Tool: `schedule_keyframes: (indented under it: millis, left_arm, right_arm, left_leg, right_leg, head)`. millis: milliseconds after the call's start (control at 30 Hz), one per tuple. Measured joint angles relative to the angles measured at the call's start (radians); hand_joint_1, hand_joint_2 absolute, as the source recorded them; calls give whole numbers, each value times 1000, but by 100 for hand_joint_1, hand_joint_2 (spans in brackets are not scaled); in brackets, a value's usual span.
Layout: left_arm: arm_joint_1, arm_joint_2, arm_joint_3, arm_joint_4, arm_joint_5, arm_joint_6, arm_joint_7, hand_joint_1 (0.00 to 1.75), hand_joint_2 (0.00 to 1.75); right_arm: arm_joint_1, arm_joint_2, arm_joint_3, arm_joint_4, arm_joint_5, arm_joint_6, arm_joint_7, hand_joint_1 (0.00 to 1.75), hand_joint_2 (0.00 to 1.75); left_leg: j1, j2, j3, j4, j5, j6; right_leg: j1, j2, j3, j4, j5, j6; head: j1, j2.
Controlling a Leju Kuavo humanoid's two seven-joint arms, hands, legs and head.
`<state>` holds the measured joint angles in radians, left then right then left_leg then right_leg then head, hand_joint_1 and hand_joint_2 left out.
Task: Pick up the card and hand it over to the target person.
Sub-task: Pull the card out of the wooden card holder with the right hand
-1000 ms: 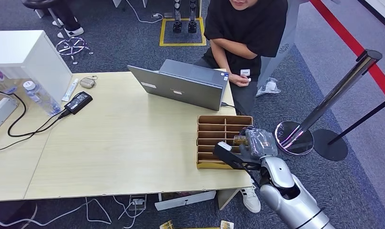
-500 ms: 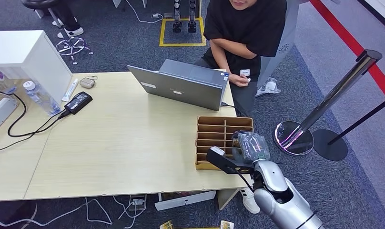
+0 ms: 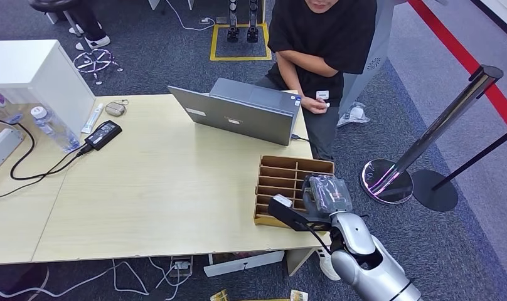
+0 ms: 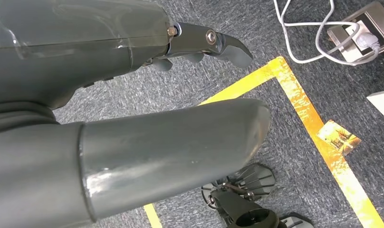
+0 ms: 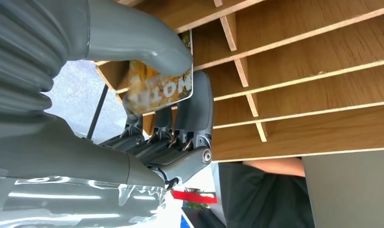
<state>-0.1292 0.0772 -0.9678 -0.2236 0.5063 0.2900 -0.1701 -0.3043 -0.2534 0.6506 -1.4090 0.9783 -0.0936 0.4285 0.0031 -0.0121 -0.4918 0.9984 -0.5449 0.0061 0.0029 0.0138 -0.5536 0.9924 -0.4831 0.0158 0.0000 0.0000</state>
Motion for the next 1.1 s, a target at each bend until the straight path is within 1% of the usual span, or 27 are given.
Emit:
schedule_keyframes:
  millis: [233,633,800,1100]
  left_arm:
    - [-1,19,0,-3,0,0,-1,0,0]
    - [-1,24,5,-4,3,5,-15,0,0]
    - [-1,25,6,-4,4,4,-15,0,0]
    - [1,3,7,-1,8,0,-8,0,0]
  right_arm:
    - [1,14,-19,-4,2,-22,-9,140,175]
    - [8,14,-28,-48,-25,-20,-26,138,175]
    - [0,-9,-42,-115,-45,-14,-26,140,175]
    - [-10,-58,-71,-258,-45,15,3,144,175]
  left_leg:
    - [0,0,-1,0,0,0]
    - [1,-1,-2,2,-1,0]
    - [1,-1,-3,4,-2,1]
    - [0,-2,-3,4,-2,1]
  right_leg:
    - [0,0,-1,0,0,0]
    - [1,0,-1,2,-1,0]
    - [1,1,-3,3,-1,0]
    - [0,0,-3,4,-2,0]
  head:
    - [0,0]
    - [0,0]
    - [0,0]
    - [0,0]
